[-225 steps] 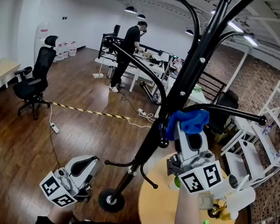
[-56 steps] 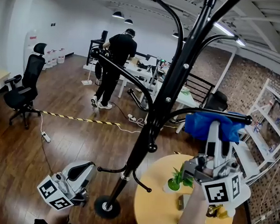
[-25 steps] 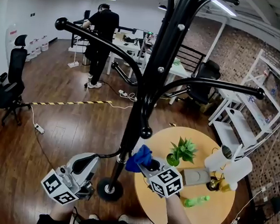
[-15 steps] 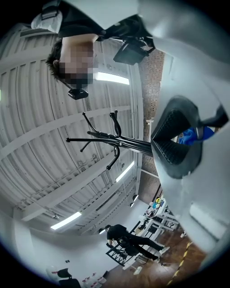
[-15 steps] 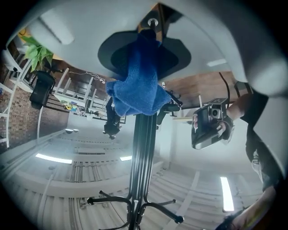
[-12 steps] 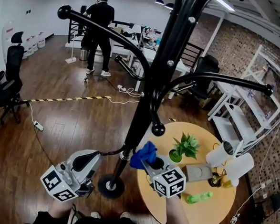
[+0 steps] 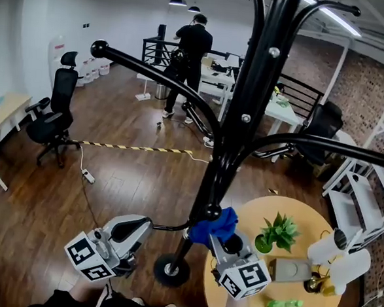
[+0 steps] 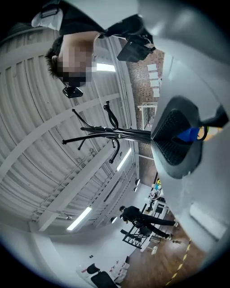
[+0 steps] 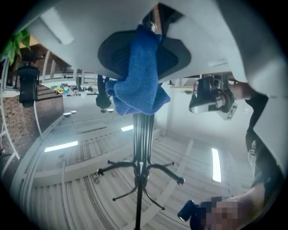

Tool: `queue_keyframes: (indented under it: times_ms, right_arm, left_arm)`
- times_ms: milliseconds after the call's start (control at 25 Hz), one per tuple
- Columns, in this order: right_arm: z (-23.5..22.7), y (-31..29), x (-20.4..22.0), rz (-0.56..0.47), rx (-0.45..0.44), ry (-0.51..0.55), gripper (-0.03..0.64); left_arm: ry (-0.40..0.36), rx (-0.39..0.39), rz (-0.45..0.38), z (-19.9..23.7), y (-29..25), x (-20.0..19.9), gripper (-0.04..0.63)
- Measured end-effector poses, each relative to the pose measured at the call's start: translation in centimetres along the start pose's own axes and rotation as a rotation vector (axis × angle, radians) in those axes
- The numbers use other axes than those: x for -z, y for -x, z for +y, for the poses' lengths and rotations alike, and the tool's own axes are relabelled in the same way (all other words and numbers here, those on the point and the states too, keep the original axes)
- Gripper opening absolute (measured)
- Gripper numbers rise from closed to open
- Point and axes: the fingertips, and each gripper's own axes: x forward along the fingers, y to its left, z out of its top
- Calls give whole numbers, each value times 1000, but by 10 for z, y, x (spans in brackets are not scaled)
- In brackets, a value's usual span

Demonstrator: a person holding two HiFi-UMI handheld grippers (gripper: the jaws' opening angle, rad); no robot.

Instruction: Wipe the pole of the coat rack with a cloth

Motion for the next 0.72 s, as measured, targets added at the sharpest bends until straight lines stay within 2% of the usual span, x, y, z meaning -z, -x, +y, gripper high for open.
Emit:
queue_keyframes:
  times_ms: [160, 280, 440, 720]
  right_arm:
    - [20, 1, -60, -163, -27, 119, 83]
    - [25, -6, -88, -218, 36, 239, 84]
    - [34, -18, -113, -249, 167, 329, 83]
    - [39, -29, -148, -297, 499, 372, 84]
  left_arm:
    - [-51, 18, 3, -2, -5, -8, 3]
    - [-62, 47, -7, 6, -3, -14, 3]
    - [-35, 131, -6, 20, 13, -17, 3]
    - [44, 291, 21, 80, 46, -27, 3]
